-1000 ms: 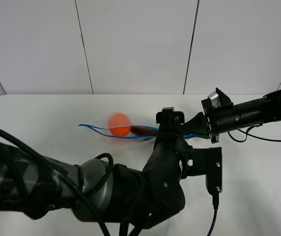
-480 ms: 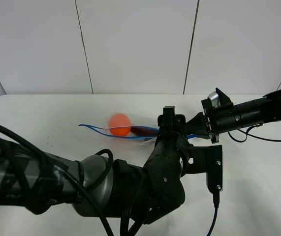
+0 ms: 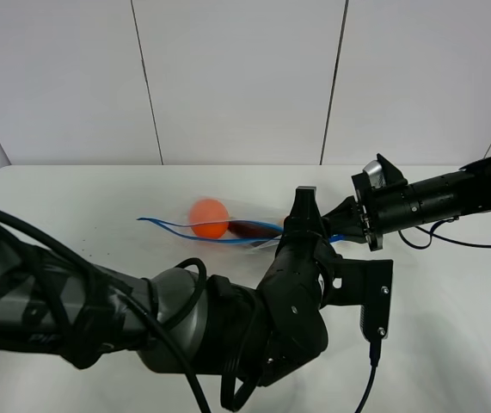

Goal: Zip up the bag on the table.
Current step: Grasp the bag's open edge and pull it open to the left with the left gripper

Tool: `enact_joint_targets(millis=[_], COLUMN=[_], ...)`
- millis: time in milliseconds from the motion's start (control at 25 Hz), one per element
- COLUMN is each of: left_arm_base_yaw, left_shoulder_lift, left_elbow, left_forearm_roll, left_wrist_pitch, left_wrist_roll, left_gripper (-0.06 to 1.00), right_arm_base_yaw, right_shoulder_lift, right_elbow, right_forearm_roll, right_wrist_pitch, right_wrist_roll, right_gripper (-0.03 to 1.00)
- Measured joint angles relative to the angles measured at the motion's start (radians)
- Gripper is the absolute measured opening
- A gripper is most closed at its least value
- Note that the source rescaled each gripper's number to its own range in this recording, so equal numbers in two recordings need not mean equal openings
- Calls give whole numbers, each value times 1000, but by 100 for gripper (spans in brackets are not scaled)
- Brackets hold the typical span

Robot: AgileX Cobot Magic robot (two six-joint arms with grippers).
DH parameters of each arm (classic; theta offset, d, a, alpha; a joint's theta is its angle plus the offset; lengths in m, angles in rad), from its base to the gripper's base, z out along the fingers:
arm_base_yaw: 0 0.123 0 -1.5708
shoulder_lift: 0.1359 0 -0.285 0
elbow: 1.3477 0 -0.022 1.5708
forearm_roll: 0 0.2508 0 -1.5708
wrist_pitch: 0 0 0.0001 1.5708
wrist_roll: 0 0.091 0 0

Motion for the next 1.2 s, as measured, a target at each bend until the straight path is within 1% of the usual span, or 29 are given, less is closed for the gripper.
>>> enact_joint_targets(millis=[160,680,960,1200], left_arm_base_yaw=[0,20,21,21], left_shoulder_lift=[2,2,2,2], left_elbow=[0,-1,-1,-1], left_forearm_roll=[0,0,0,0], left_wrist_pitch=[-8,-27,-54,-76], left_wrist_roll=[0,1,1,1], left_gripper=[42,40,23,20], right_arm_base_yaw=[0,0,0,0], right_shoulder_lift=[0,0,0,0], right_elbow=[0,0,0,0], right_forearm_roll=[0,-2,-3,-3], right_wrist_pitch=[0,0,0,0], right_wrist_roll=[0,0,0,0], right_gripper=[0,0,0,0])
